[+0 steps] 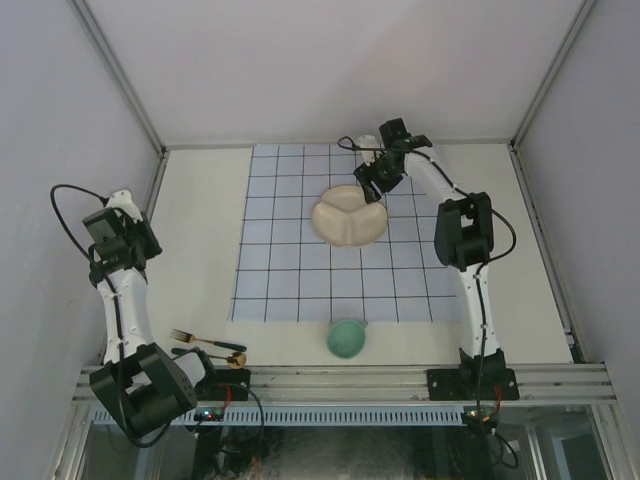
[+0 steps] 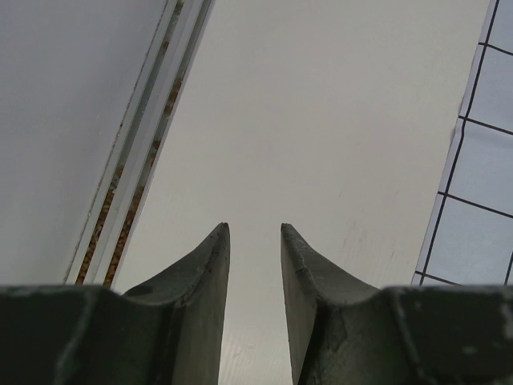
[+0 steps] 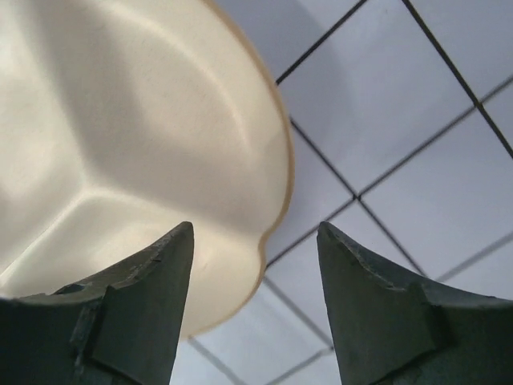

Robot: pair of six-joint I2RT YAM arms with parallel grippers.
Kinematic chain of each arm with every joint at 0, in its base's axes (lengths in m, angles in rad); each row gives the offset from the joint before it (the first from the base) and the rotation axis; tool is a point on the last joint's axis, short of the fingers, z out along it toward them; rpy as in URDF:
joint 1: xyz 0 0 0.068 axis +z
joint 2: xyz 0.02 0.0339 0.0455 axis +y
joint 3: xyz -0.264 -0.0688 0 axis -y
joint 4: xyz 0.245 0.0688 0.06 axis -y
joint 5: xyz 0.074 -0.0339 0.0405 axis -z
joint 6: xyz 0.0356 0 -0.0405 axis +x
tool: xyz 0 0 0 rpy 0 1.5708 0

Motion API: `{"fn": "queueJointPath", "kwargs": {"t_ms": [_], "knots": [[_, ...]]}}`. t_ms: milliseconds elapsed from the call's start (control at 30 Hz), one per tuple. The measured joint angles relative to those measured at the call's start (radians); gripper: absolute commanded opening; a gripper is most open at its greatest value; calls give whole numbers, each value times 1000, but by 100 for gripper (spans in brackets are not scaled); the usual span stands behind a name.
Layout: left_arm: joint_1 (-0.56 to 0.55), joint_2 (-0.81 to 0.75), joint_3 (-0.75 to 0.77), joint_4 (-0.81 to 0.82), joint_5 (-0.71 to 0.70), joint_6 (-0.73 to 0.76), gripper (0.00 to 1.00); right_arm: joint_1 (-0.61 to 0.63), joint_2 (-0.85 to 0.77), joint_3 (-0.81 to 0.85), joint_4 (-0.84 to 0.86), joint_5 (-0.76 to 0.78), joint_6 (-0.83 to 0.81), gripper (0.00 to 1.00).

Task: Set the dinner table for one person
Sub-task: Place the plate on the napkin, then pick up the cup at the center of the board.

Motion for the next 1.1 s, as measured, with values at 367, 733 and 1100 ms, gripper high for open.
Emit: {"fn": "queueJointPath", "kwargs": {"t_ms": [367,733,1100], "knots": [[0,-57,-31,-1,-3,9,37,97,-678,-515,-14,102,57,60],[0,-74,-39,-2,2,0,37,406,-919,-1088,82,208,75,56],[0,-105,-81,3,-10,1,37,549,-919,-1117,138,282,37,57]]}}
